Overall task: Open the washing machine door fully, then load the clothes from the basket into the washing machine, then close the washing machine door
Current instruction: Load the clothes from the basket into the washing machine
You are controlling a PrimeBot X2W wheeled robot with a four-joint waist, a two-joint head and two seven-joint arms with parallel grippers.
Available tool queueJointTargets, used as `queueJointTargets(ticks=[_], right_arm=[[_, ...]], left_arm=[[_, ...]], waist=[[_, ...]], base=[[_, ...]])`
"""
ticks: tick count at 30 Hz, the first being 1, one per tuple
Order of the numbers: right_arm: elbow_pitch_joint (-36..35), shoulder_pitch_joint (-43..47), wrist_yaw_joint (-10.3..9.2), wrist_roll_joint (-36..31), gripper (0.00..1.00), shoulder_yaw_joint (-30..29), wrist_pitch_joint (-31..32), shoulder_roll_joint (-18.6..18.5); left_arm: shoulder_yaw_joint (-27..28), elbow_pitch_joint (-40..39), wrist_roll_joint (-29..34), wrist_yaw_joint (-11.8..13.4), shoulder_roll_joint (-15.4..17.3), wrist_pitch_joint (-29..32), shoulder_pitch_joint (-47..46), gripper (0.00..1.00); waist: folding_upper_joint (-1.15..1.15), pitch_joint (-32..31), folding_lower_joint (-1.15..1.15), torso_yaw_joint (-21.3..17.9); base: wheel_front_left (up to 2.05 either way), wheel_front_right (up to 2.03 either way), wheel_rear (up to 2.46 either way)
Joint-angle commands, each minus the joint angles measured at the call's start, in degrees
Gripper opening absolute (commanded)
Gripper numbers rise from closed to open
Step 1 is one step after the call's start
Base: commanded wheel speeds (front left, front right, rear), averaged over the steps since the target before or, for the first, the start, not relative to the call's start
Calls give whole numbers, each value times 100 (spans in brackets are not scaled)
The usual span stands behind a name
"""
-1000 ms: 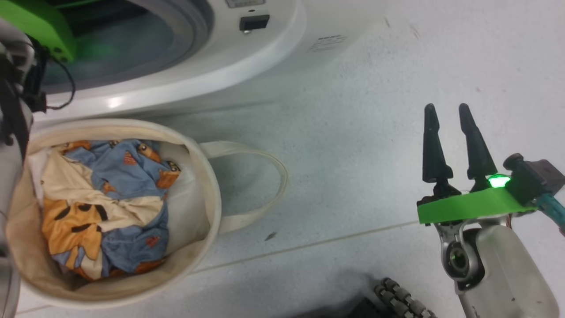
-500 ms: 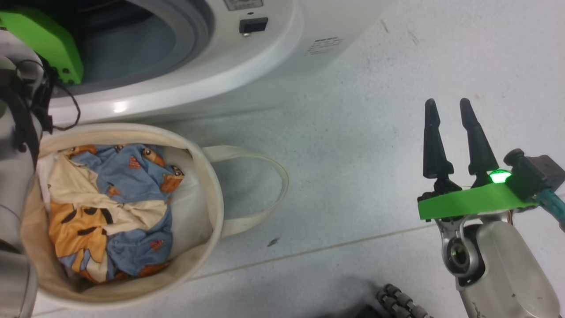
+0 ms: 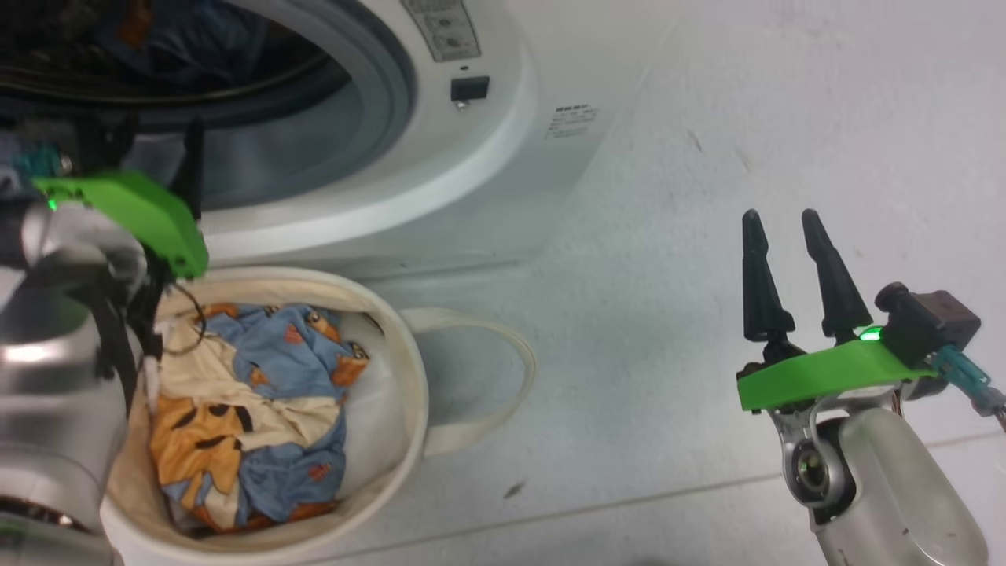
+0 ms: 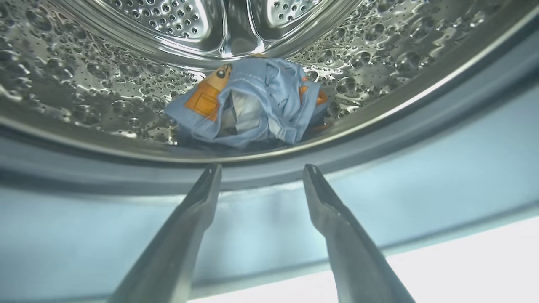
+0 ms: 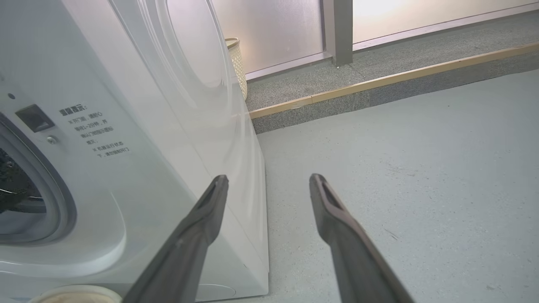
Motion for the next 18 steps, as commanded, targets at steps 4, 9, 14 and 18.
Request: queueJointTargets(ticks=[4, 9, 14, 18], right_arm=[[-15, 123, 42, 101, 100, 191, -70, -129], [99, 255, 42, 183, 100, 247, -70, -192], [161, 346, 42, 219, 100, 305, -70, -293], [191, 413, 42, 142, 100, 323, -70, -350]], left_arm=[[152, -226, -67, -79, 217, -177, 320, 100], [610, -1562, 134, 133, 373, -187, 1165, 100], [1202, -2784, 495, 157, 379, -188, 2223, 100], [1641, -3466, 778, 136, 403, -189, 2970, 100]], waist=[[0, -614, 1, 234], [0, -1040, 1, 429], [0, -1388, 1, 625], [0, -1637, 1, 733]], base=[[0, 0, 0], [0, 0, 0], [0, 0, 0], [0, 0, 0]])
